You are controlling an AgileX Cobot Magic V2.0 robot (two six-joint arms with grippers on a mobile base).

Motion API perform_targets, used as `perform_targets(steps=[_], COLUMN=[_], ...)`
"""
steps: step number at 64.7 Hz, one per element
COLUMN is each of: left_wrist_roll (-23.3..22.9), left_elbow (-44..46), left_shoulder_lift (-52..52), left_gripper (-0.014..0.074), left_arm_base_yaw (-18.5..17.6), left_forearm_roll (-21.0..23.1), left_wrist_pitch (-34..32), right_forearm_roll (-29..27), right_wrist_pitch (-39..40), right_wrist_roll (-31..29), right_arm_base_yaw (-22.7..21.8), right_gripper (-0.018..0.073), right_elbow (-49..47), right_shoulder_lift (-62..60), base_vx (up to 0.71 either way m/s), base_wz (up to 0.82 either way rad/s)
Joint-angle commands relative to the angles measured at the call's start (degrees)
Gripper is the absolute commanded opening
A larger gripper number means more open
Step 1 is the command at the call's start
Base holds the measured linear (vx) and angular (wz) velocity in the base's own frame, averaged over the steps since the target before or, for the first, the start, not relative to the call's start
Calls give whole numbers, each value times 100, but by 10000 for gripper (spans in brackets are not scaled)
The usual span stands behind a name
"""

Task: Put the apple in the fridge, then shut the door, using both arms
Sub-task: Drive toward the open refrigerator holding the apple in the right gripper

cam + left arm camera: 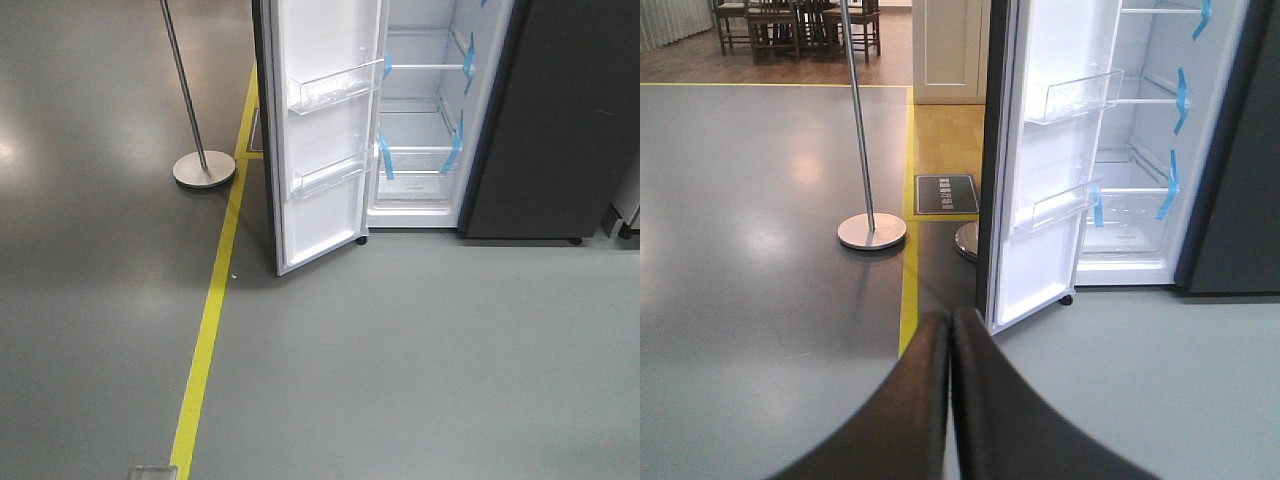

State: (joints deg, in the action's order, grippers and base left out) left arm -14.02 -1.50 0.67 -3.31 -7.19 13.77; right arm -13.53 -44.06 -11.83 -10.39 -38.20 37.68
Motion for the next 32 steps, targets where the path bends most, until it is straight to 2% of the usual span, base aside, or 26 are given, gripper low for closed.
perform_targets(steps=[1,32], left_wrist_roll=[3,3], left_elbow=[-117,-117], left_shoulder_lift=[82,82], left_gripper=[-6,-6], left_arm_base_yaw=[8,8], left_forearm_roll=[31,31], left_wrist_pitch=[-401,-401], right_forearm_roll=[-52,-52], right_wrist_pitch=[399,399], right_wrist_roll=[-12,-12], right_arm_base_yaw=[-20,-20], right_gripper=[246,246], right_elbow=[-170,-170], right_shoulder_lift=[6,6], base_vx=[18,16], base_wz=[-2,-2])
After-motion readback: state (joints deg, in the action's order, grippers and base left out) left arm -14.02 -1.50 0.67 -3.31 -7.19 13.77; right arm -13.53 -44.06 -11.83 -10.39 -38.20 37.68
